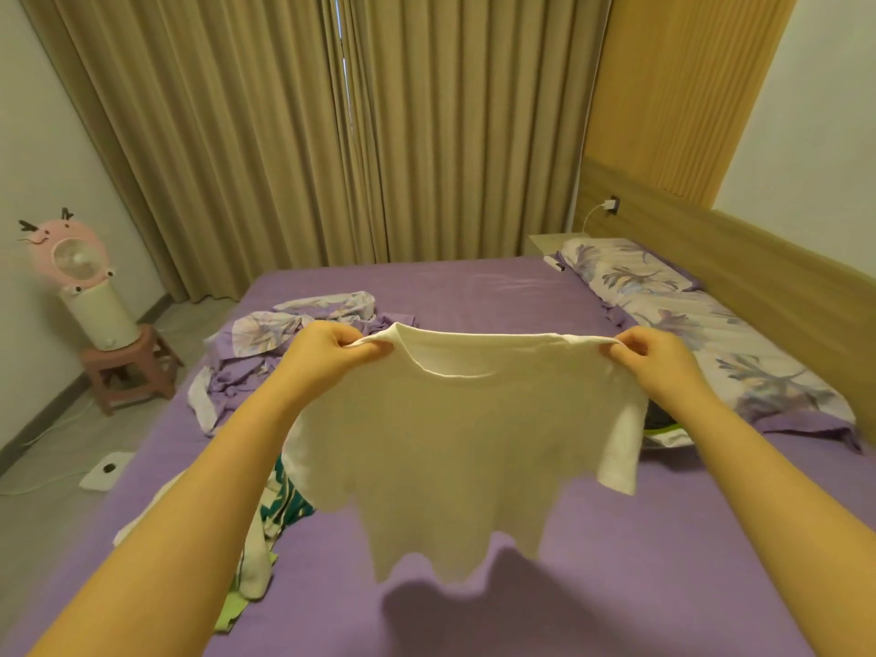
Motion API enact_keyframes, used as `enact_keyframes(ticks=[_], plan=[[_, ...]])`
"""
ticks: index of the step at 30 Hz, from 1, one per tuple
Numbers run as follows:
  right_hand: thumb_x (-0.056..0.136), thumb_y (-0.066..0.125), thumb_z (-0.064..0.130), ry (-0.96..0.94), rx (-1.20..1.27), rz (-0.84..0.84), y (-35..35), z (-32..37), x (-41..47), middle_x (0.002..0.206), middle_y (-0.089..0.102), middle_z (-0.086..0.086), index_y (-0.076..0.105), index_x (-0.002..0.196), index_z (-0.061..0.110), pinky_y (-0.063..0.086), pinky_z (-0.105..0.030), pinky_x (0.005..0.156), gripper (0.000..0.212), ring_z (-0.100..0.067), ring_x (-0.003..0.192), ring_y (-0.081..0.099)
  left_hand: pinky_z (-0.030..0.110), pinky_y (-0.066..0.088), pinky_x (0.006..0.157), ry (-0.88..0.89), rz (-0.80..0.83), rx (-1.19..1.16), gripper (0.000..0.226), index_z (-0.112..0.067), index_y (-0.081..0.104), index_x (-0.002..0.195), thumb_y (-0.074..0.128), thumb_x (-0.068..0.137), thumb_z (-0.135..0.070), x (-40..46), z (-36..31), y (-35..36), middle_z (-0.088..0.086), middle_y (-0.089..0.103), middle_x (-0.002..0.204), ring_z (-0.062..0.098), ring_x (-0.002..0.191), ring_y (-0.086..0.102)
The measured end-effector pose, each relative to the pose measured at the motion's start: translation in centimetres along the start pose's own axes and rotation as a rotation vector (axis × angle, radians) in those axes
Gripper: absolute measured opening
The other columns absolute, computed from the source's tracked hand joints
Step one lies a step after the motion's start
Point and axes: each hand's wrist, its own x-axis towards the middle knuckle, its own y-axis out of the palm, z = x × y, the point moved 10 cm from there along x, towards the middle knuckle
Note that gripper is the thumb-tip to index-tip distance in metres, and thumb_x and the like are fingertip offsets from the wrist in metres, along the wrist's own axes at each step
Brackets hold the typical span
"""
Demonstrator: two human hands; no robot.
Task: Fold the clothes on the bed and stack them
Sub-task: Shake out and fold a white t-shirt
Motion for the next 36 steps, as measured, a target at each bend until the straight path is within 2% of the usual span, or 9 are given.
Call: enact_keyframes(ticks=[2,6,11,14,17,26,30,34,36], plan=[[0.092,0.059,0.022,0.027,0.098,-0.016,0.6,-0.5,-0.5,0.091,0.065,-0.006,0.067,0.096,0.01,0.039,-0.03,0.068,0.015,-0.023,0.088,0.057,0.028,0.027,0.054,-0.045,0.092,-0.056,0.048,-0.006,0.05,0.057,0.068,0.085,-0.04,-0.3,1.3,0.8,0.007,0.039,0.058,0.016,0.056,0.037],[0.097,0.051,0.026,0.059,0.279,0.008,3.0,-1.1,-2.3,0.095,0.062,0.0,0.064,0.104,0.014,0.04,-0.02,0.068,0.019,-0.013,0.084,0.054,0.03,0.044,0.064,-0.08,0.225,-0.159,0.031,-0.001,0.07,0.09,0.063,0.09,-0.031,-1.0,3.3,3.3,0.016,0.063,0.076,0.02,0.068,0.057],[0.094,0.054,0.028,0.112,0.239,0.02,5.6,-3.7,-1.4,0.089,0.065,0.002,0.066,0.097,0.017,0.044,-0.027,0.068,0.016,-0.013,0.082,0.057,0.03,0.041,0.062,-0.136,0.243,-0.174,0.043,0.0,0.067,0.084,0.067,0.082,-0.043,0.7,6.3,6.6,0.009,0.059,0.073,0.017,0.064,0.053],[0.092,0.059,0.025,0.174,0.212,0.107,8.7,-6.4,0.3,0.084,0.066,-0.004,0.068,0.091,0.01,0.045,-0.034,0.072,0.018,-0.02,0.081,0.058,0.032,0.038,0.065,-0.228,0.336,-0.106,0.04,0.005,0.06,0.088,0.056,0.094,-0.035,2.2,10.1,10.6,0.009,0.055,0.076,0.019,0.069,0.05],[0.091,0.061,0.023,0.241,0.196,0.198,13.0,-10.0,2.1,0.078,0.063,-0.001,0.066,0.086,0.01,0.043,-0.027,0.064,0.015,-0.017,0.076,0.055,0.032,0.042,0.071,-0.329,0.392,-0.045,0.032,-0.006,0.061,0.092,0.046,0.099,-0.033,3.5,14.3,15.2,0.006,0.06,0.087,0.024,0.079,0.055],[0.092,0.058,0.015,0.48,0.218,0.542,29.0,-23.0,6.8,0.085,0.063,-0.007,0.062,0.085,0.016,0.042,-0.024,0.065,0.008,-0.018,0.078,0.054,0.03,0.025,0.056,-0.603,0.256,0.085,0.034,-0.012,0.043,0.068,0.052,0.095,-0.03,7.2,27.2,27.5,0.004,0.04,0.065,0.016,0.06,0.036],[0.094,0.056,0.017,0.556,0.206,0.515,34.6,-27.8,8.4,0.083,0.061,-0.002,0.058,0.086,0.019,0.042,-0.028,0.062,0.008,-0.019,0.076,0.056,0.023,0.04,0.064,-0.639,0.251,0.092,0.022,-0.018,0.053,0.092,0.038,0.102,-0.03,9.3,31.8,31.2,-0.005,0.055,0.08,0.017,0.08,0.052],[0.096,0.051,0.022,0.507,0.139,0.428,37.9,-30.4,10.6,0.084,0.058,0.002,0.056,0.094,0.022,0.037,-0.019,0.059,0.005,-0.01,0.072,0.051,0.035,0.047,0.073,-0.572,0.266,0.317,0.025,-0.024,0.054,0.1,0.033,0.102,-0.038,13.0,34.7,32.4,-0.002,0.061,0.089,0.02,0.085,0.057],[0.097,0.05,0.025,0.47,0.087,0.436,39.7,-31.0,11.9,0.081,0.058,0.002,0.058,0.098,0.021,0.039,-0.025,0.06,0.009,-0.013,0.073,0.052,0.035,0.047,0.071,-0.537,0.302,0.388,0.027,-0.025,0.055,0.1,0.032,0.102,-0.039,15.1,35.8,33.1,-0.001,0.063,0.09,0.022,0.086,0.059]])
